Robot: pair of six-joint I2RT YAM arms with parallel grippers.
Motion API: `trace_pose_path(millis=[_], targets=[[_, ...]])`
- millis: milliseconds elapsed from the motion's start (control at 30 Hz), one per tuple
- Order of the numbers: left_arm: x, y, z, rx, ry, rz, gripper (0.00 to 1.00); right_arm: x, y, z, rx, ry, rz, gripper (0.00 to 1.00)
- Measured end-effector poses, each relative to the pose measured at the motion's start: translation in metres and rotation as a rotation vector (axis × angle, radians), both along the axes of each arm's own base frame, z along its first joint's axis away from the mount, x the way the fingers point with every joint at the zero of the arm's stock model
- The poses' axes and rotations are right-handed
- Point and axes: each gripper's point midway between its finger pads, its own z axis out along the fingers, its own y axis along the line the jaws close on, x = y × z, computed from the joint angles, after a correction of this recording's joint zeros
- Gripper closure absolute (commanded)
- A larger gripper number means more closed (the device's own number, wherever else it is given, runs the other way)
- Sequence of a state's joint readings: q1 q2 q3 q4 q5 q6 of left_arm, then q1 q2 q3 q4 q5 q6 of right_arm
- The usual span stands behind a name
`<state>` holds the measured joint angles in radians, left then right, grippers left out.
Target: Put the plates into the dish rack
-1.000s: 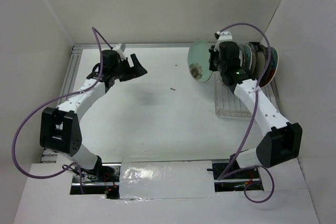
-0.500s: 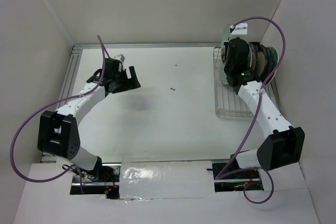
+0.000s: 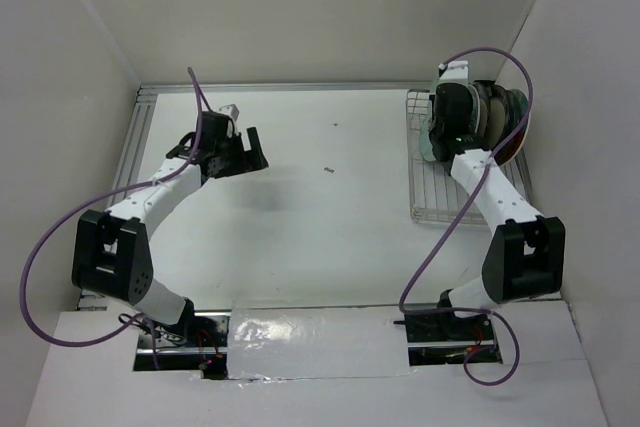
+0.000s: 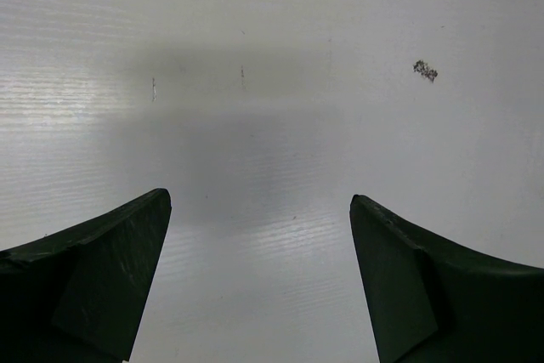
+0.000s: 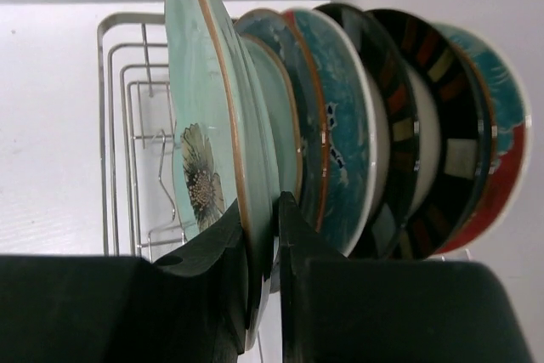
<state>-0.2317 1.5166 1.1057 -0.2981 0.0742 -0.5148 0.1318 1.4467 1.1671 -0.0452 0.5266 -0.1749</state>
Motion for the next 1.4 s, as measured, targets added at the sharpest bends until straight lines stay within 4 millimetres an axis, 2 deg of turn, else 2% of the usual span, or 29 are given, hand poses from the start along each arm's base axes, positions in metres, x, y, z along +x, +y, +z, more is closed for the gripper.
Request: trace_pose_path(millis=[233, 333, 433, 467, 567, 700, 800, 900, 1000, 1100, 1133, 1167, 1267, 1400], targets=[[0.003, -0.001, -0.007, 0.01, 0.004, -0.015, 0.01, 0.009, 0.004, -0.035, 0.043, 0.064, 0.023, 0.99], [0.003, -0.002, -0.015, 0.012, 0.027, -0.019, 0.01, 0.012, 0.007, -0.046, 0.068, 0.077, 0.021, 0.94], [0.003, -0.001, -0.022, 0.019, 0.042, -0.022, 0.01, 0.014, 0.008, -0.058, 0.095, 0.098, 0.01, 0.76], [0.003, -0.001, -0.023, 0.022, 0.044, -0.025, 0.01, 0.014, 0.009, -0.063, 0.107, 0.105, 0.005, 0.62], [0.005, -0.001, -0.022, 0.034, 0.039, -0.037, 0.01, 0.016, 0.01, -0.064, 0.136, 0.092, -0.007, 0.44], [0.009, -0.002, -0.017, 0.038, 0.021, -0.046, 0.01, 0.025, 0.013, -0.043, 0.159, 0.04, -0.006, 0.32], [0.012, -0.002, -0.013, 0.044, 0.006, -0.056, 0.01, 0.032, 0.019, -0.016, 0.179, -0.021, 0.012, 0.27], [0.013, -0.002, -0.01, 0.045, -0.002, -0.059, 0.01, 0.027, 0.034, 0.013, 0.204, -0.075, 0.058, 0.14], [0.012, -0.002, -0.003, 0.039, -0.019, -0.063, 0.01, 0.011, 0.047, 0.045, 0.239, -0.129, 0.11, 0.01], [0.009, -0.004, 0.012, 0.025, -0.05, -0.07, 0.01, -0.013, 0.052, 0.078, 0.284, -0.192, 0.145, 0.01], [0.007, -0.004, 0.017, 0.022, -0.059, -0.071, 0.01, -0.028, 0.053, 0.096, 0.309, -0.229, 0.159, 0.01], [0.005, -0.004, 0.024, 0.018, -0.071, -0.073, 0.01, -0.031, 0.053, 0.099, 0.312, -0.234, 0.161, 0.01], [-0.009, -0.001, 0.05, 0.007, -0.11, -0.074, 0.01, -0.065, 0.054, 0.117, 0.353, -0.285, 0.201, 0.01], [-0.038, 0.011, 0.097, 0.002, -0.231, -0.05, 0.01, -0.104, 0.054, 0.109, 0.392, -0.28, 0.218, 0.01]])
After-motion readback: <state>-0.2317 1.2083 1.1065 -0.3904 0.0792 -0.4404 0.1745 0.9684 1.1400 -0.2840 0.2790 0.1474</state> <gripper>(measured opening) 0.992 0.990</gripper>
